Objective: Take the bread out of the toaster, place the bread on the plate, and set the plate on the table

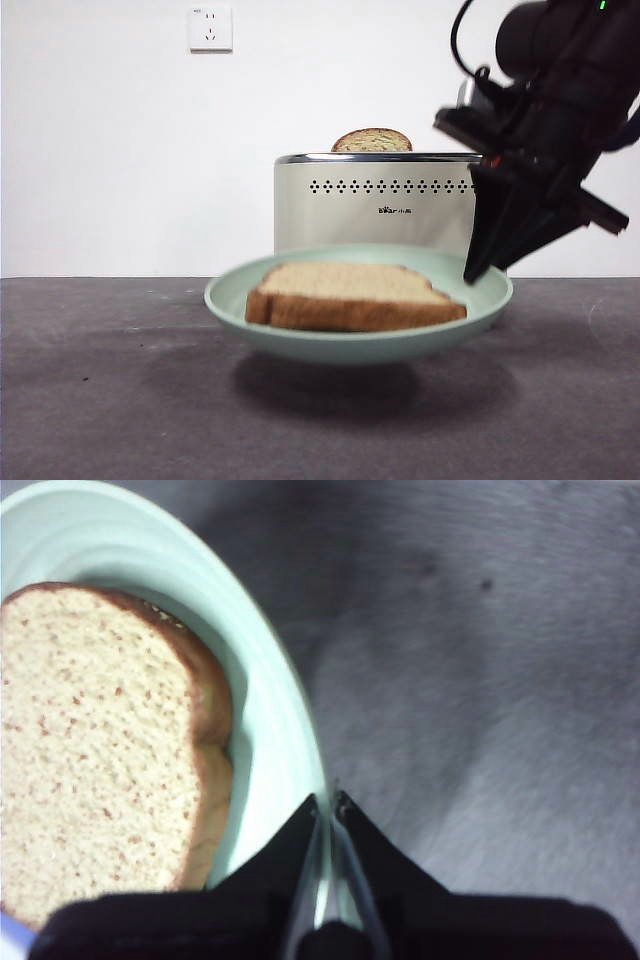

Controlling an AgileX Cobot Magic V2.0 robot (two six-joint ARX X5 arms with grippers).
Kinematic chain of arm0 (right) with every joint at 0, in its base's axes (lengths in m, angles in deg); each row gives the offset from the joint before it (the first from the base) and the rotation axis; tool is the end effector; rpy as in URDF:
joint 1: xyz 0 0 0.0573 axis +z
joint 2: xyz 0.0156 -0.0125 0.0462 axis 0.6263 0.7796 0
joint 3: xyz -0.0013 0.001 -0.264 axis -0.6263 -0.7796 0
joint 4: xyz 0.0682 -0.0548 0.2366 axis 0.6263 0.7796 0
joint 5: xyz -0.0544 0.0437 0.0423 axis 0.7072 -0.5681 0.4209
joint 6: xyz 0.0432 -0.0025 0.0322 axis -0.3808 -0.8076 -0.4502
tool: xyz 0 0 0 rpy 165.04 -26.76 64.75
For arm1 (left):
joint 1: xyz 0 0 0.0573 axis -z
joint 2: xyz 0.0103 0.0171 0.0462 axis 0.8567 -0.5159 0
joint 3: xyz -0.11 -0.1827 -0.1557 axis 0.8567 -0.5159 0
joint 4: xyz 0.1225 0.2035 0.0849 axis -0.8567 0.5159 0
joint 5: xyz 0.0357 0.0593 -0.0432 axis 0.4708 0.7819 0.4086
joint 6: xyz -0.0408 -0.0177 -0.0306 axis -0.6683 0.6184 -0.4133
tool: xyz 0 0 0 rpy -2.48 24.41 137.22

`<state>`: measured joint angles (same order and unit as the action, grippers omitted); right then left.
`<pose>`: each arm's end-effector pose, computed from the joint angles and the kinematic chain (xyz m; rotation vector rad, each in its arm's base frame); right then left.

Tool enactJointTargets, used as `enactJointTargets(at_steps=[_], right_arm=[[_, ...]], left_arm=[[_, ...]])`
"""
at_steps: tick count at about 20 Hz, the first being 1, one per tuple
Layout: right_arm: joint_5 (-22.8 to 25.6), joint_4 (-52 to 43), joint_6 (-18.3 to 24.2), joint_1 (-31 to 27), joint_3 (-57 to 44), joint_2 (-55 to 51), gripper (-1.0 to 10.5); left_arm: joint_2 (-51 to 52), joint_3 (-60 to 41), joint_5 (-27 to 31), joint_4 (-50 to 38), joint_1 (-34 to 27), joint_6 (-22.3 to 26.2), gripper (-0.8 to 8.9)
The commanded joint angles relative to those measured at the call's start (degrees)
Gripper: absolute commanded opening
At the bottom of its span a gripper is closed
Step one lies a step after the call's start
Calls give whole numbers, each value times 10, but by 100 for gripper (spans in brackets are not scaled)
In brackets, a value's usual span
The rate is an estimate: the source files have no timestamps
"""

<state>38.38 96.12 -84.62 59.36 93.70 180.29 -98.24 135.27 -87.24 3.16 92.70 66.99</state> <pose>0.2771 0.1155 0.2066 0.1273 1.2507 0.5678 0.0888 -0.0736 0.4978 0.0668 0.5706 -0.9896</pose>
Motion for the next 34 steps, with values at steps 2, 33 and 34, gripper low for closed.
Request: enactJointTargets(at_steps=[2,33,34], right_arm=[[-7,-21,-13,0,0,33,-13],[-22,155,53,57,1,-366,500],[-22,172,53,66,1,-393,499]], left_arm=[[0,1,-2,9,0,5,-9],[-1,1,1,17,0,36,-9],[-1,1,1,18,0,36,-9]])
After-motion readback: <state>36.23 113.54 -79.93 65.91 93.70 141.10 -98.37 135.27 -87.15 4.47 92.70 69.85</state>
